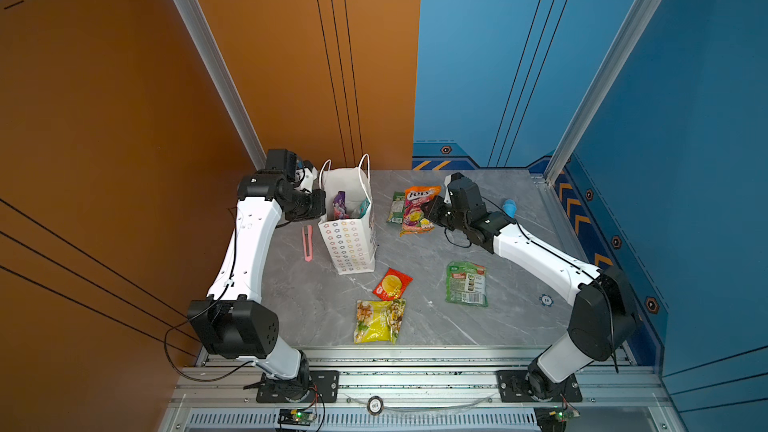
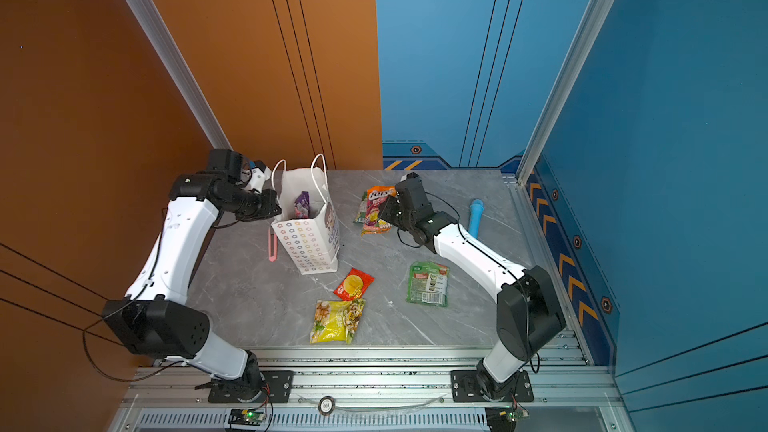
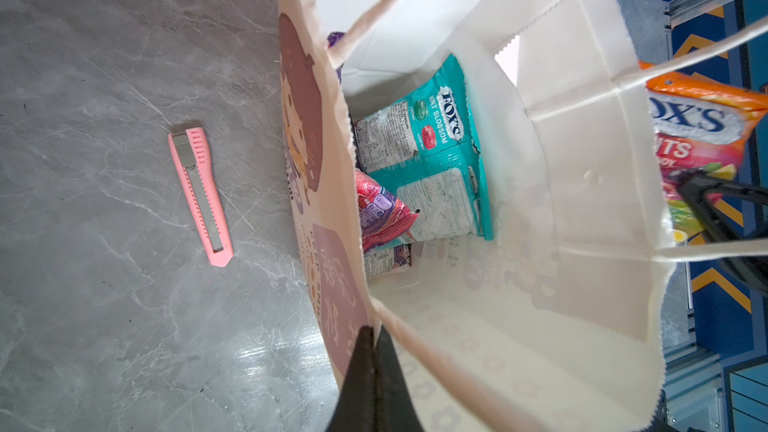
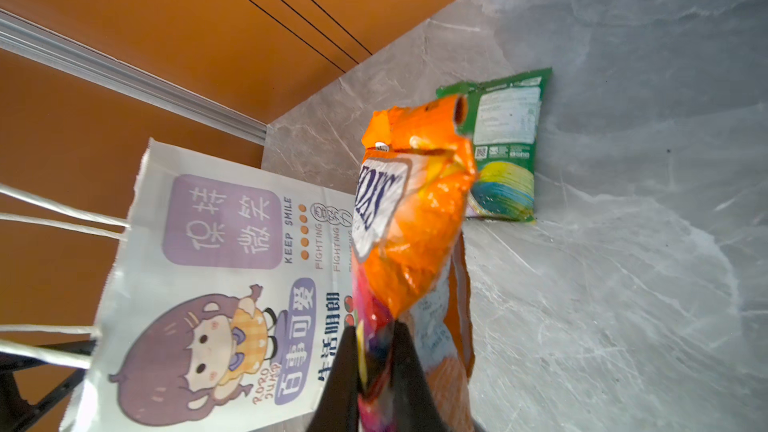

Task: Place the snacks into the paper bag
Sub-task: 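Lift the orange packet and carry it over the bag with the right gripper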

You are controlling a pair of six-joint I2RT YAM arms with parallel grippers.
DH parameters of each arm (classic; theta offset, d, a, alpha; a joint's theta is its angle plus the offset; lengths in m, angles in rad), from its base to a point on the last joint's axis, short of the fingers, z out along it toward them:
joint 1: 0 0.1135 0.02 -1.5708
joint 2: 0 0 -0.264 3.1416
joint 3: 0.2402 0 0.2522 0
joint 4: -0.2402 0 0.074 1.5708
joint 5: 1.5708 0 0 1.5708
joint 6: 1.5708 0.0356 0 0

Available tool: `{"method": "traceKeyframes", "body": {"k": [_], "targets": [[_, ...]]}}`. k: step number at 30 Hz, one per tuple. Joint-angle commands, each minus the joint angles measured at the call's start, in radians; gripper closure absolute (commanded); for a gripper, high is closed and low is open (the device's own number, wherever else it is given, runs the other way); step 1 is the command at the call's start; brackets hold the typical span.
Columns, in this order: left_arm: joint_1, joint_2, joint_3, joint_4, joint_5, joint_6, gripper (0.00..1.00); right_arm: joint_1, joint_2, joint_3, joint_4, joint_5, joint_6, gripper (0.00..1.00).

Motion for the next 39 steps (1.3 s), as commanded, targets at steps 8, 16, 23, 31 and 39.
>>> {"method": "traceKeyframes", "body": {"k": [8, 16, 23, 31, 39], "targets": [[0.006, -0.016, 0.002, 0.004, 0.036, 0.014, 1.0, 0.048, -0.032, 0.235, -0.003, 0.068, -0.101, 1.0], [0.006, -0.018, 0.002, 0.004, 0.037, 0.014, 1.0, 0.087, 0.049, 0.443, -0.025, 0.086, -0.174, 1.0], [0.006, -0.017, 0.004, 0.005, 0.041, 0.012, 1.0, 0.111, 0.151, 0.676, -0.045, 0.096, -0.232, 1.0], [0.007, -0.012, 0.01, 0.004, 0.042, 0.011, 1.0, 0.173, 0.266, 0.911, -0.06, 0.089, -0.27, 1.0], [0.006, -0.009, 0.018, 0.005, 0.045, 0.008, 1.0, 0.228, 0.404, 1.112, -0.154, 0.022, -0.284, 1.0]]}}
